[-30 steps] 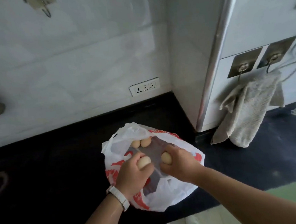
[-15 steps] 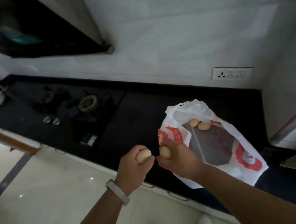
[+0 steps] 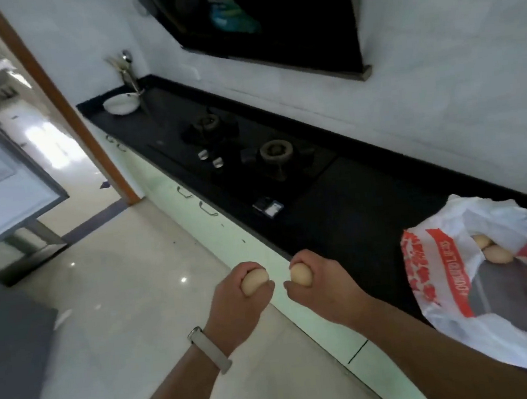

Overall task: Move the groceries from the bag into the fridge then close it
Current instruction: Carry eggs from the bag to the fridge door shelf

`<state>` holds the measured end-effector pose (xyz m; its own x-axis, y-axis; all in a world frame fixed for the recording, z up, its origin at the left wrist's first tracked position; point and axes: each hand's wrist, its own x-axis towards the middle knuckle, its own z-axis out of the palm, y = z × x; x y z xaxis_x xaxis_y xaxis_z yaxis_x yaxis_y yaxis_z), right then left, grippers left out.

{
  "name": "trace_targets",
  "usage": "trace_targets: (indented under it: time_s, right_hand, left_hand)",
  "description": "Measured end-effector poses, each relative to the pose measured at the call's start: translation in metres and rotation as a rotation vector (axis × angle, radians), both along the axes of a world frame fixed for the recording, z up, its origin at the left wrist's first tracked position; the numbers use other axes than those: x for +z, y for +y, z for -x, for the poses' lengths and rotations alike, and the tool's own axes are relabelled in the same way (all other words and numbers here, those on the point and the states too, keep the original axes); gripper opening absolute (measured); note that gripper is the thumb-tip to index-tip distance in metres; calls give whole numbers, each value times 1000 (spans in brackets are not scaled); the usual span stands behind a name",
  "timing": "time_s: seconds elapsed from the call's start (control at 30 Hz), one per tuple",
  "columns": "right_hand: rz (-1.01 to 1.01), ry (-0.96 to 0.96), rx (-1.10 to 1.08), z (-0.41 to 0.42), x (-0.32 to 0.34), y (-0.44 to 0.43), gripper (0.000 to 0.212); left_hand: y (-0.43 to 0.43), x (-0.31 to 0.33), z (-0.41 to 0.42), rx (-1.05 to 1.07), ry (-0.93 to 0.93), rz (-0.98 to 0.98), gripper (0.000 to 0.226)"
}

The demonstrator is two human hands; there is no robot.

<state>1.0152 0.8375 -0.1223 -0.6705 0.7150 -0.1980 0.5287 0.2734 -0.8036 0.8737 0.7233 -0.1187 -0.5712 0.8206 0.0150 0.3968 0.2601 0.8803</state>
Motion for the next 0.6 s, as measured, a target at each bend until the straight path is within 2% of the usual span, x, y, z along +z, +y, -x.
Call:
trace_targets:
  time_s: [0.23,0.4,0.6]
  right_hand:
    - [-110,42,108,126,13,-65,20]
    - [-192,58,376,206,14,-123,20]
    - [-192,70,640,296,10,-189,20]
  left_hand:
    - [-97,4,106,193,19,-58,25]
    - [-179,-4,152,435,-22,-103,22]
    - [-269,-21,181,738,-112,-87,16]
